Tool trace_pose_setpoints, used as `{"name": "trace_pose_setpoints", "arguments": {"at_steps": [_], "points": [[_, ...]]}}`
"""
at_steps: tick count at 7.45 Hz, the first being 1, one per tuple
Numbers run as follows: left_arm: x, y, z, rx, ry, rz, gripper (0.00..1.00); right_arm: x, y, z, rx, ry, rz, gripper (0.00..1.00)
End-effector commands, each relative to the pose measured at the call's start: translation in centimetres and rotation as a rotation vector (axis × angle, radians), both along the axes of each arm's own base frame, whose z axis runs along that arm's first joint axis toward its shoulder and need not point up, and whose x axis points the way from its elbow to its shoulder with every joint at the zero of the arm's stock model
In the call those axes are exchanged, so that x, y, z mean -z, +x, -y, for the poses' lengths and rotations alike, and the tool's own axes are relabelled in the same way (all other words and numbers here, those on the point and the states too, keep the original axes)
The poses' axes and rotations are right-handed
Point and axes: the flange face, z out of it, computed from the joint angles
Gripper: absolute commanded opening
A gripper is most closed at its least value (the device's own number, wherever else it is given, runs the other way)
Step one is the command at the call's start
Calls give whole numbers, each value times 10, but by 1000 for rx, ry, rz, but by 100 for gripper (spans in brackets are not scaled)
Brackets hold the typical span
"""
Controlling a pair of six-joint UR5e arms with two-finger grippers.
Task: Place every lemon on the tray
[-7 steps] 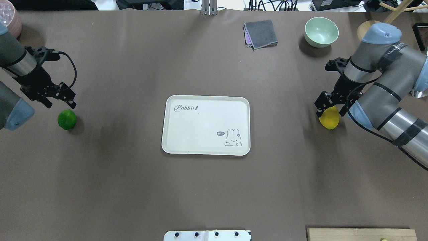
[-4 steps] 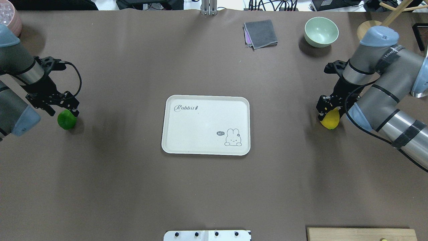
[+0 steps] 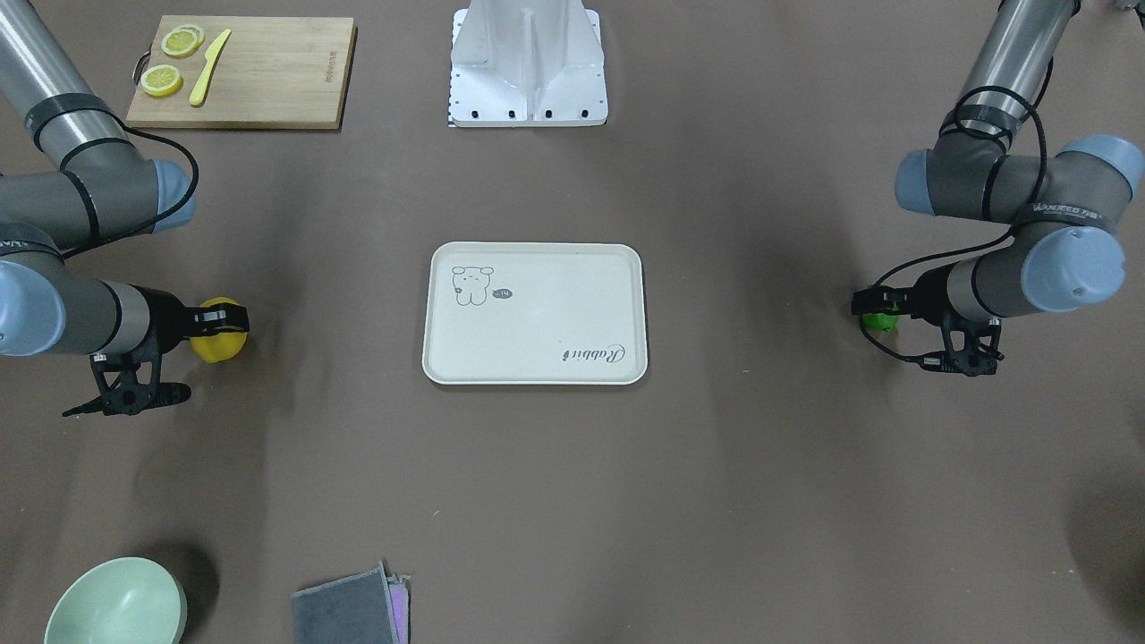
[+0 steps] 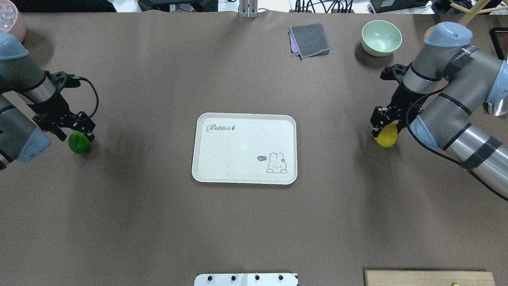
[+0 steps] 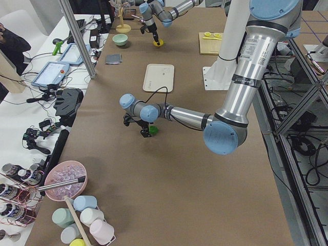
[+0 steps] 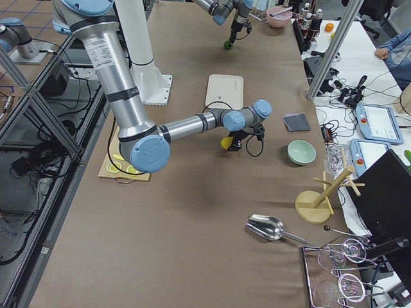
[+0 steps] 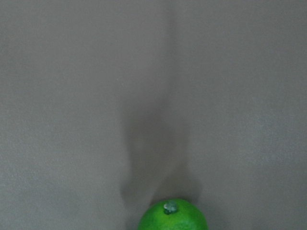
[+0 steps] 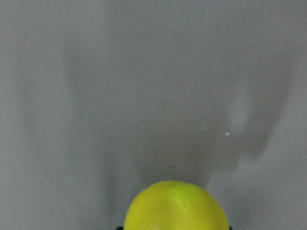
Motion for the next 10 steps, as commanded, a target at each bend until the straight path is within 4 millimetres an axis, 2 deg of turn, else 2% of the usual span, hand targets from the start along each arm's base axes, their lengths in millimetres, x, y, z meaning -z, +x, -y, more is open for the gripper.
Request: {"name": "trace_pose_setpoints", "arguments": {"at_steps": [1,2,3,4,5,7,8,9,10], "points": [[-2,1,0,-2,-6,1,47,60,-28,14,-9,23,40,23],[1,0,-1,-1,-9,-1,2,85,-38,16,-7,1,79,23],[5,1,-4,-9,-31,-31,0,108,-45,20,0,16,108,23],[8,-5,-5,-14,-85,-89,0,121,-59,20,22,11,128,23],[23,-27,5,17,-91,-128,0,135,-80,22,46,8,143,24],[70,-22,7,-8,-30,-212,0,159,-118,22,90,48,183,23],[117,5,21,-35,31,-253,0,163,-140,17,114,69,195,23],[152,47,21,-93,66,-281,0,173,-159,15,135,84,207,23],[173,75,33,-120,88,-298,0,179,-180,2,166,100,223,23]]}}
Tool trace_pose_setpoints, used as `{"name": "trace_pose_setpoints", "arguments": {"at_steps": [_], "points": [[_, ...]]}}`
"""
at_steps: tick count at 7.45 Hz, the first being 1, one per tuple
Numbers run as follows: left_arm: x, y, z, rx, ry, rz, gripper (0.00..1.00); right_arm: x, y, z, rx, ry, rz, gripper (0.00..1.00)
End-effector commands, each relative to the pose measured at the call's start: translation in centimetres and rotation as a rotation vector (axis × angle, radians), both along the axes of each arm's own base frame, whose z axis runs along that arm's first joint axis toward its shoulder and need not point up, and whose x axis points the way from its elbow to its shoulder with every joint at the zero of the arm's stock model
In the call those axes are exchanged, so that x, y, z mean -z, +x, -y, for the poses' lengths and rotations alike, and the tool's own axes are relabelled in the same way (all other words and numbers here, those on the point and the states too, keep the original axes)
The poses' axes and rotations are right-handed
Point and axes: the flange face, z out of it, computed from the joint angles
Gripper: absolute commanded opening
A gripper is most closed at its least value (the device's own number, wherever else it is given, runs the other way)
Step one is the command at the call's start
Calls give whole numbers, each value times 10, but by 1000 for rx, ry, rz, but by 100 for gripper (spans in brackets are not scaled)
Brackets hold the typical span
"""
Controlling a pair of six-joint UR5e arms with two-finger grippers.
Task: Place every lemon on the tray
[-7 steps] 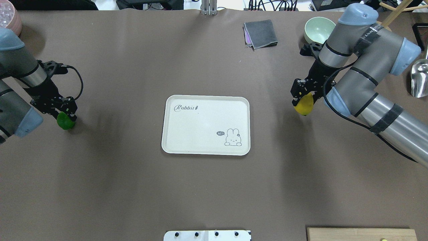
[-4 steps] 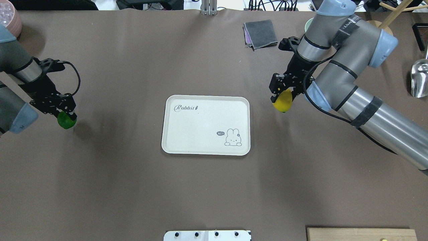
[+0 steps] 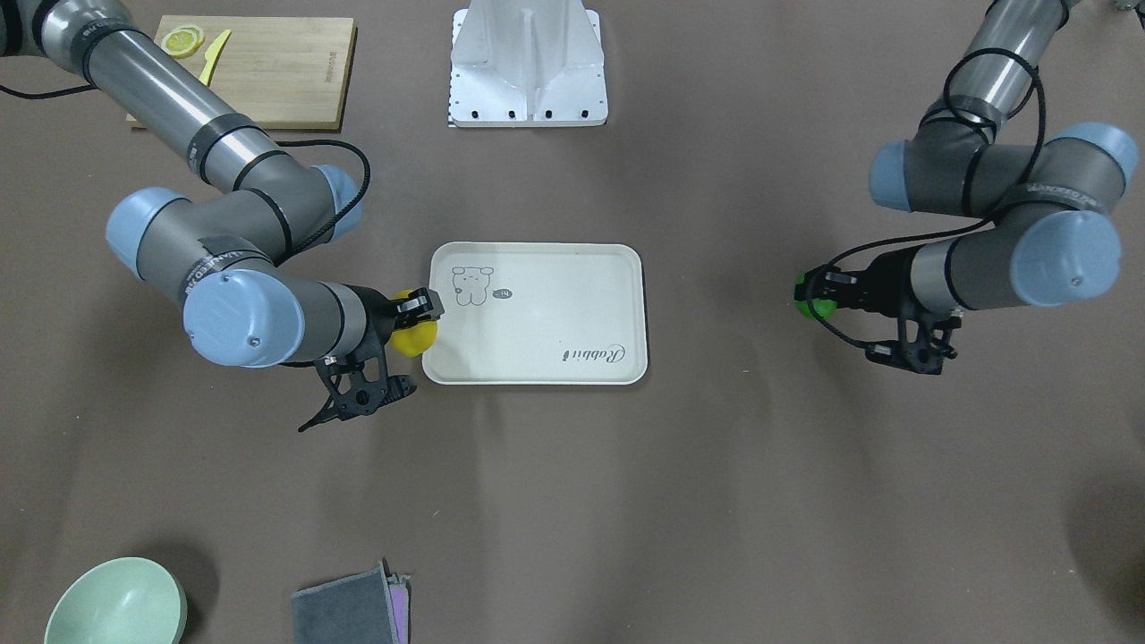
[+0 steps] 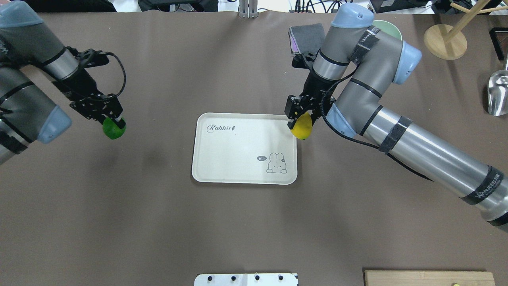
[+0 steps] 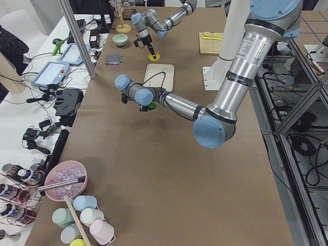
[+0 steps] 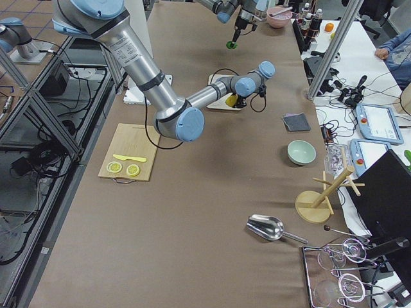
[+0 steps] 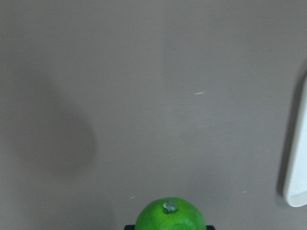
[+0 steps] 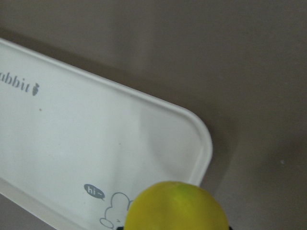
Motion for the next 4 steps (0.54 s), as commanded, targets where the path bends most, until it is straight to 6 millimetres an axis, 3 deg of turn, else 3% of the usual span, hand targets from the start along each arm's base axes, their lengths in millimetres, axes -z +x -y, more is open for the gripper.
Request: {"name": "trace_pose_setpoints", "arguments": {"at_steps": [1,2,4], "points": [[53,76,5,-84,118,-88,0,15,-42,-25,60,28,26,23],[58,100,-11,-123,182,-142,0,15,-46,-28,64,23,22,23],[110,153,-28,-109,150,-127,0,11,-47,-28,27,-62,-19,27]]}}
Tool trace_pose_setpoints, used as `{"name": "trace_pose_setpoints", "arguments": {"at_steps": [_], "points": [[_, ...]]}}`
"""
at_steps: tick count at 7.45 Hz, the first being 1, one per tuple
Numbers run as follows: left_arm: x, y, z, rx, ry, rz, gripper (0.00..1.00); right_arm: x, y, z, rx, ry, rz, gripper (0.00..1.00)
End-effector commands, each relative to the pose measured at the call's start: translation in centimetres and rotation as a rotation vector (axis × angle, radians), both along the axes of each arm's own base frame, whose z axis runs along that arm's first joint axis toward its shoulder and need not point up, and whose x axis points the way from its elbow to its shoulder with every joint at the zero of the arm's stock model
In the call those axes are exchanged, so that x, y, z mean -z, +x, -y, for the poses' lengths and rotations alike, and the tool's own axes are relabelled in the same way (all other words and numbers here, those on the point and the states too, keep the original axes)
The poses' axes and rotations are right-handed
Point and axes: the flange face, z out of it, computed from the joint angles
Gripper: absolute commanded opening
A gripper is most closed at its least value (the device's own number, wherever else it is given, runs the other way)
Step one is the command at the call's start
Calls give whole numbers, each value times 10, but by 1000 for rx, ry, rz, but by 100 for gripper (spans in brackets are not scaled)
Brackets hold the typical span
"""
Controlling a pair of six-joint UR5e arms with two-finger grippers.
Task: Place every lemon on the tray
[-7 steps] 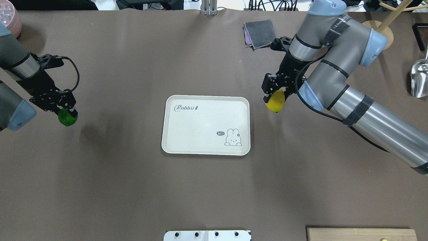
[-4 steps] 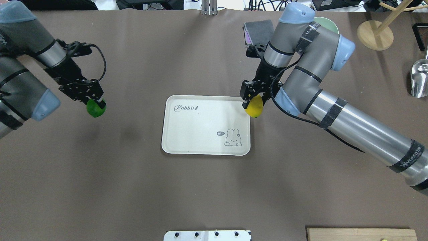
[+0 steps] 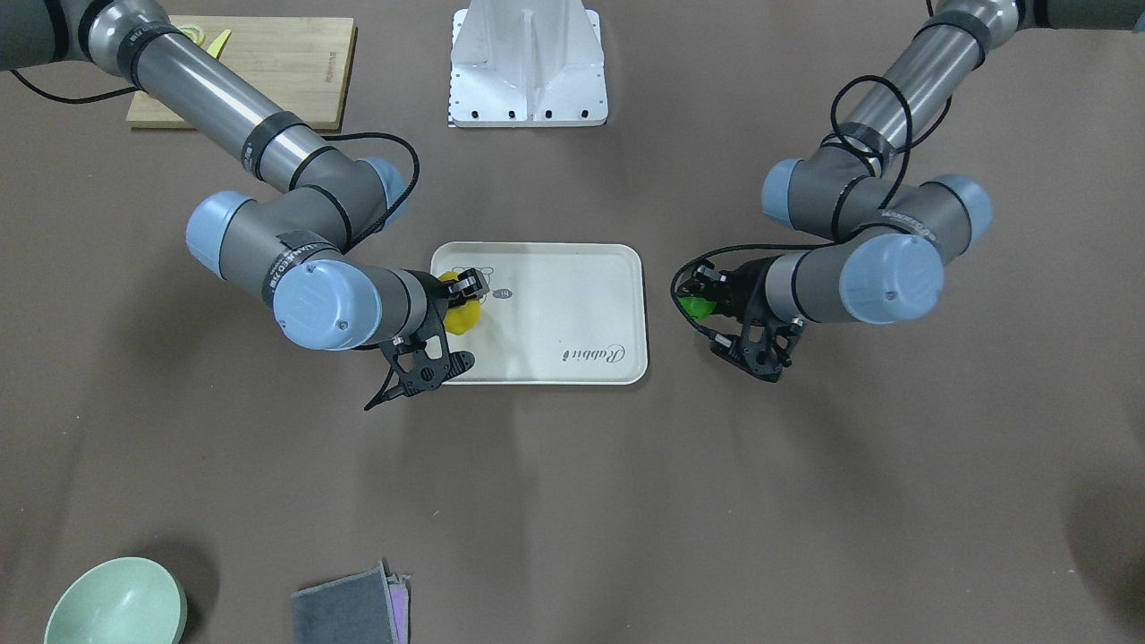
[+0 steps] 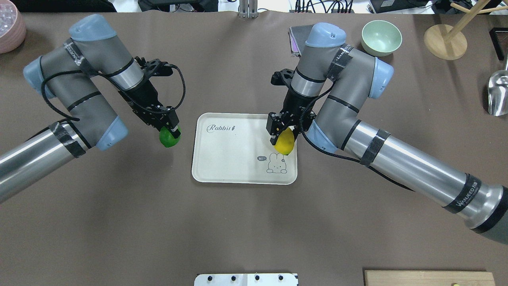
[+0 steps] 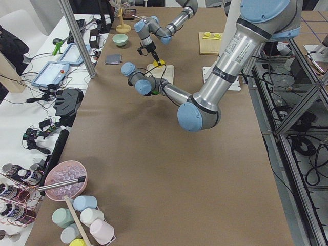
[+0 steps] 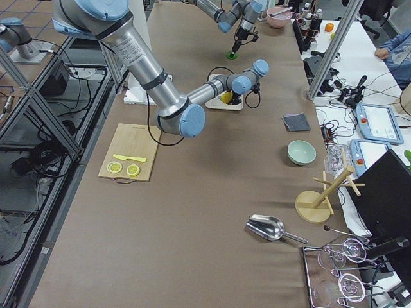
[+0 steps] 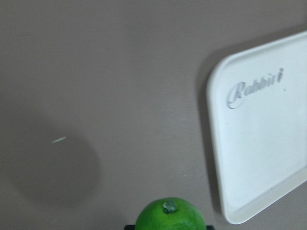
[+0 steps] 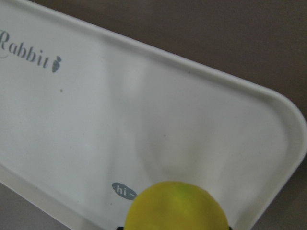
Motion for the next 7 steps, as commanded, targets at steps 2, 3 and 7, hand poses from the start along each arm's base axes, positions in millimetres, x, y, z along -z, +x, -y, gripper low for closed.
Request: {"name": "trace_pose_setpoints", "arguments": {"at_steps": [2,3,7], "points": [[48,68,-21,-15,19,-5,0,-4,-4,-2,-14,-42,-23,99],[64,82,-15,11,28,12,0,-2,-3,-1,-16,-27,-8,100],[75,94,-17,40,12,14,99,-12,87,66,-119,-83,30,100]]}}
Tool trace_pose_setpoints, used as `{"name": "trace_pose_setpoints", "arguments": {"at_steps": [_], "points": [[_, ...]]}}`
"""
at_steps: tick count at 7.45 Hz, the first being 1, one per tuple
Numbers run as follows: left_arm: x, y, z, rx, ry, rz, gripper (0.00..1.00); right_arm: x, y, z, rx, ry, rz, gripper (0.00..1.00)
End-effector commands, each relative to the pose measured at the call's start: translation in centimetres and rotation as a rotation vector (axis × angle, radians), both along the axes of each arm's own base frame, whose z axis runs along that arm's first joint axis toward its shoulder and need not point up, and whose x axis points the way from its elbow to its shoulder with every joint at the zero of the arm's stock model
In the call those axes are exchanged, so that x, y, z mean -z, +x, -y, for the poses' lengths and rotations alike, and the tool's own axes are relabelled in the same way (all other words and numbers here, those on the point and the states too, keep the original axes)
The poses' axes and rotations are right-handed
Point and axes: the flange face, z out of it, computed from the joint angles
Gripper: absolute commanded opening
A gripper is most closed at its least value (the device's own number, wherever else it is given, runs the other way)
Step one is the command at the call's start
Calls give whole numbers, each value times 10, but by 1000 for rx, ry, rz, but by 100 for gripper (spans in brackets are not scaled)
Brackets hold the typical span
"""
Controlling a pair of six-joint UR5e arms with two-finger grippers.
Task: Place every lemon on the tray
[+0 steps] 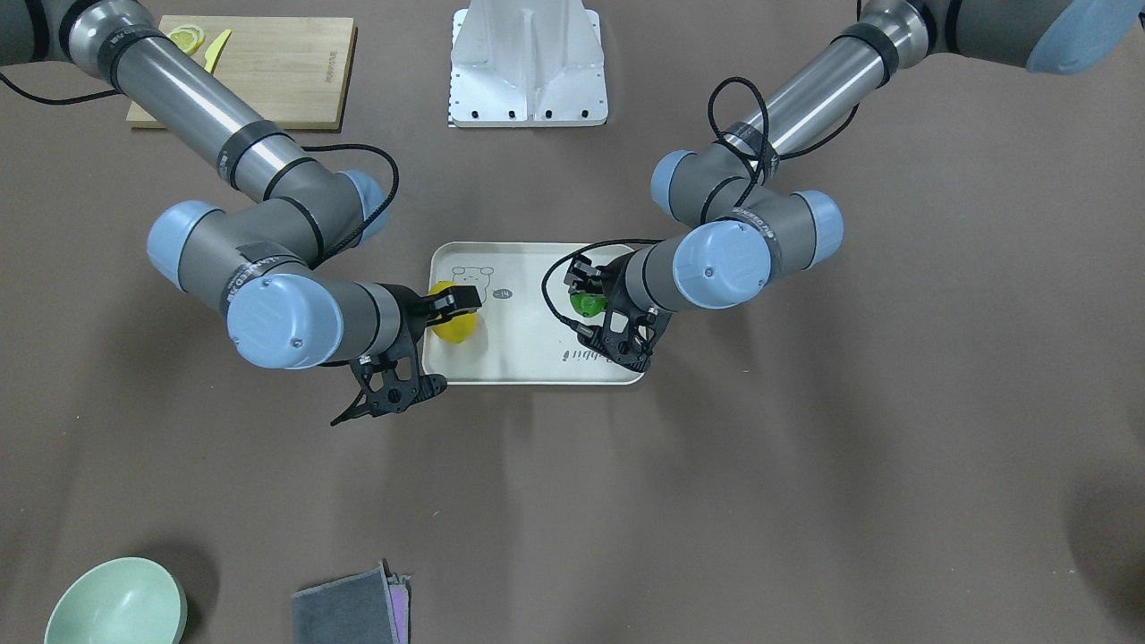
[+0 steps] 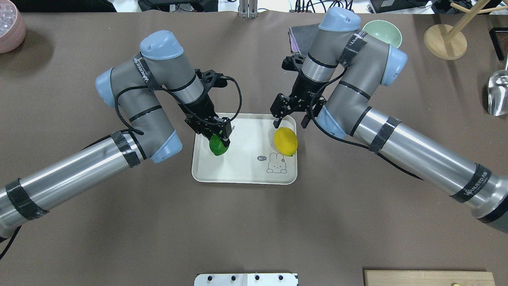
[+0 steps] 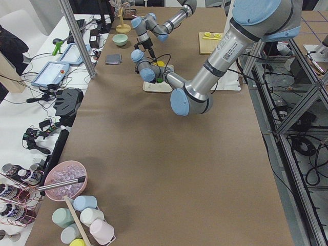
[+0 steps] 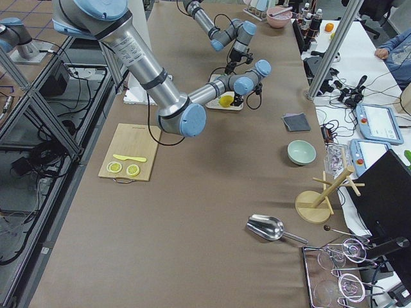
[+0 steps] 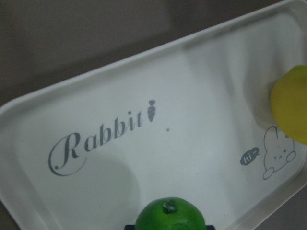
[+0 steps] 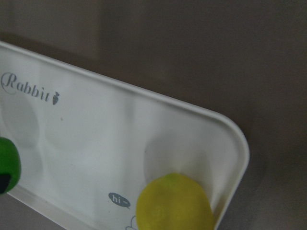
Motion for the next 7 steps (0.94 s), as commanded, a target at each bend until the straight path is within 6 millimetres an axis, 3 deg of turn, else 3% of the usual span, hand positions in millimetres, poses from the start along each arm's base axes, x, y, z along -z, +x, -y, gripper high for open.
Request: {"name": "trace_pose_setpoints", "arguments": {"at_steps": [1,2,3,4,6,7], "points": [[-2,-1,-1,12,-6,-9,99,-22,76,44,-80,-49,23,100],[-4,-3,-1,26,-35,0,99,-45,110,52,-95,-45,55,100],[-22,-21,11,52,-38,6,99,-72,144,47,-119,-36,70,100],[-43,-52,30,98,-53,23,99,-102,174,29,-139,-52,65,100],[-83,-160,88,273,-96,87,99,-171,237,-25,-188,-92,23,99],[-85,-197,99,322,-137,123,99,-183,254,-43,-201,-89,16,99]]}}
